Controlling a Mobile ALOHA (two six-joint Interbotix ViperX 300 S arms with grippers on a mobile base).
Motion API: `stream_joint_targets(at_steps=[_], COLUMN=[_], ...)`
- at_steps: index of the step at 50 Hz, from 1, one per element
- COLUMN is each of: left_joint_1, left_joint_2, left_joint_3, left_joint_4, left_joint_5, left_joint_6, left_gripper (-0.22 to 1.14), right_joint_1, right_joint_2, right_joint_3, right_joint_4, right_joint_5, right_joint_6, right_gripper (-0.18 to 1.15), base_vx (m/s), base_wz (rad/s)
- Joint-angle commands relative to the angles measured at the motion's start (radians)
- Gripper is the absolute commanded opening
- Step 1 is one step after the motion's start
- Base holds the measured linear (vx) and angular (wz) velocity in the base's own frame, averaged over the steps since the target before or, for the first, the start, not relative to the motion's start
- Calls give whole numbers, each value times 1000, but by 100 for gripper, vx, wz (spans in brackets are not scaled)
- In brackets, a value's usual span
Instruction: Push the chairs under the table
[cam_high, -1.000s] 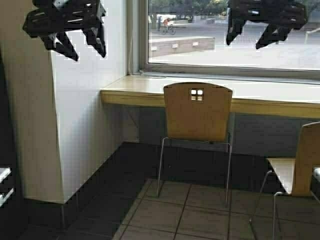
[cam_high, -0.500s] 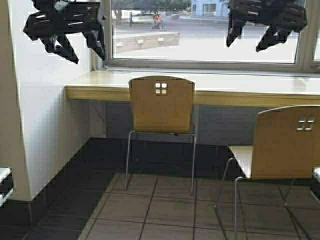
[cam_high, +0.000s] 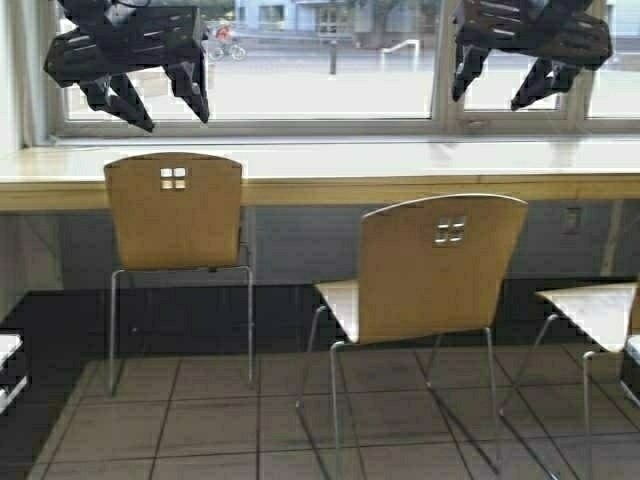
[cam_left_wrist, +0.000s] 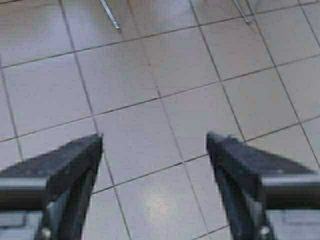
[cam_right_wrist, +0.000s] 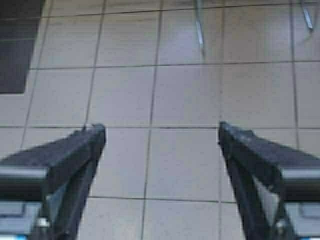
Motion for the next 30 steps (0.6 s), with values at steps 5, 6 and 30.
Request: stream_joint_targets(at_steps=[5,6,30], left_joint_1=[3,3,3], left_joint_2=[12,12,6], left_joint_3=[-9,-11,-17], left_joint_4=[0,0,-2], left_joint_5=[-9,-9,2], left_joint_6=[3,3,3], left_gripper=[94,94,94], right_joint_1=[5,6,6], right_joint_2=[-8,-8,-3], right_joint_3=[-29,-31,-52], right_joint_4=[3,3,3], right_joint_5=[0,2,52], right_joint_6=[2,2,2], right_gripper=[99,99,99], base_vx=[4,5,10], base_wz=[-47,-45,-31])
